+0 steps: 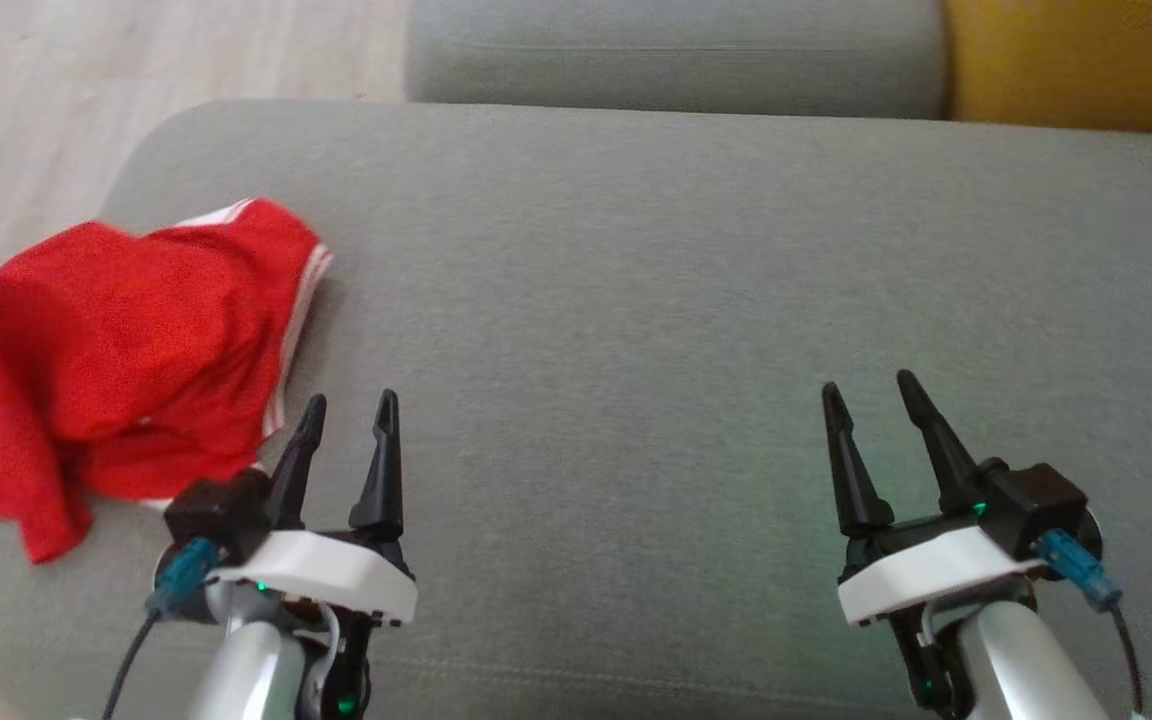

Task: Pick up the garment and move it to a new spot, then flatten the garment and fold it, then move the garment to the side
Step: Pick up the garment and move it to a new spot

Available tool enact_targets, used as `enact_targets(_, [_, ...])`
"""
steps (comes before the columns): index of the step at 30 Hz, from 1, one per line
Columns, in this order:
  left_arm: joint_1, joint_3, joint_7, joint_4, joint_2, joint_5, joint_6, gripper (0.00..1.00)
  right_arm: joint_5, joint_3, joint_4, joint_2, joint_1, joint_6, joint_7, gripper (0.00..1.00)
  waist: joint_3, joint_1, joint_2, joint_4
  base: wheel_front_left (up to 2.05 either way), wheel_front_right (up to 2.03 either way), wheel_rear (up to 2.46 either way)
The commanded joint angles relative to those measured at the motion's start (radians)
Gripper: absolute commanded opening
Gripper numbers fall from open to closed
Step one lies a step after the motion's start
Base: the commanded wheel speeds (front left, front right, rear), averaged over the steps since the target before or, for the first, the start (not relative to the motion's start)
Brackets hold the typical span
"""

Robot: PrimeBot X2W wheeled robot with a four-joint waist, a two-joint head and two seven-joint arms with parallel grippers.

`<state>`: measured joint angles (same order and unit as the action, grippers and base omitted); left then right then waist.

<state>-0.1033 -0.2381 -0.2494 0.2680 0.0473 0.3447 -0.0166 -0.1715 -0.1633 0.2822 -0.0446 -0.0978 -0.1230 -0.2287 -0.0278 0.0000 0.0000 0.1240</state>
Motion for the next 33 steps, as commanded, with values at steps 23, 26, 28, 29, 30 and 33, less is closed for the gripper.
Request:
enact_targets(23, [-0.001,0.068,-0.012,-0.108,0.003,0.001,0.015,1.0,-0.033,-0.098,-0.036,-0.006,-0.05,-0.008,-0.003,1.0,0.004,0.0,0.0,0.338,0.0,0.0,0.0])
enact_targets(26, [0.009,0.078,-0.012,-0.114,0.003,-0.001,0.017,1.0,-0.039,-0.104,-0.034,-0.006,-0.048,-0.008,-0.005,1.0,0.006,0.0,0.0,0.345,0.0,0.0,0.0])
enact_targets(28, [0.013,0.083,-0.012,-0.115,0.003,-0.004,0.018,1.0,-0.042,-0.109,-0.031,-0.006,-0.048,-0.008,-0.007,1.0,0.006,0.0,0.0,0.344,0.0,0.0,0.0])
enact_targets(29, [0.014,0.087,-0.012,-0.116,0.003,-0.005,0.02,1.0,-0.043,-0.112,-0.029,-0.006,-0.048,-0.008,-0.008,1.0,0.007,0.0,0.0,0.343,0.0,0.0,0.0])
enact_targets(30, [0.016,0.09,-0.012,-0.118,0.003,-0.005,0.021,1.0,-0.044,-0.116,-0.027,-0.006,-0.048,-0.008,-0.009,1.0,0.008,0.0,0.0,0.341,0.0,0.0,0.0])
enact_targets(33, [0.02,0.099,-0.012,-0.126,0.003,-0.005,0.025,1.0,-0.05,-0.118,-0.026,-0.006,-0.046,-0.008,-0.011,1.0,0.007,0.0,0.0,0.332,0.0,0.0,0.0])
